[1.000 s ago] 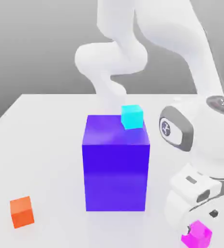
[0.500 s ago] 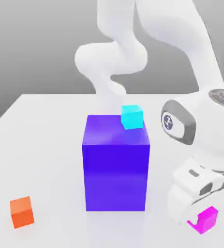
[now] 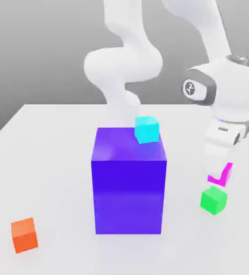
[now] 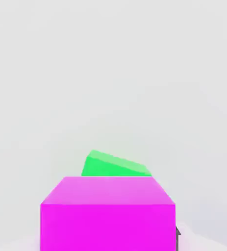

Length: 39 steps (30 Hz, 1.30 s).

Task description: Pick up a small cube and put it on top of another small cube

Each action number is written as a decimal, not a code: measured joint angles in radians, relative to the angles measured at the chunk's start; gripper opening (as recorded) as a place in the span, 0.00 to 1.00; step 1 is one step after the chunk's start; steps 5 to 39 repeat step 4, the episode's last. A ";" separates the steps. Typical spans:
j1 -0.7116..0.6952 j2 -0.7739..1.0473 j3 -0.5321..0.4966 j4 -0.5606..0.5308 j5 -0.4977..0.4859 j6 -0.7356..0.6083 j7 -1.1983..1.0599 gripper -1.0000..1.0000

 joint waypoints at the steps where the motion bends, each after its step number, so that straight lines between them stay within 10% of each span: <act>1: 0.012 0.037 -0.022 0.002 -0.044 0.033 0.031 0.00; 2: 0.023 0.063 -0.039 0.003 -0.076 0.056 0.055 1.00; 39: 0.022 0.063 -0.039 0.003 -0.077 0.056 0.055 1.00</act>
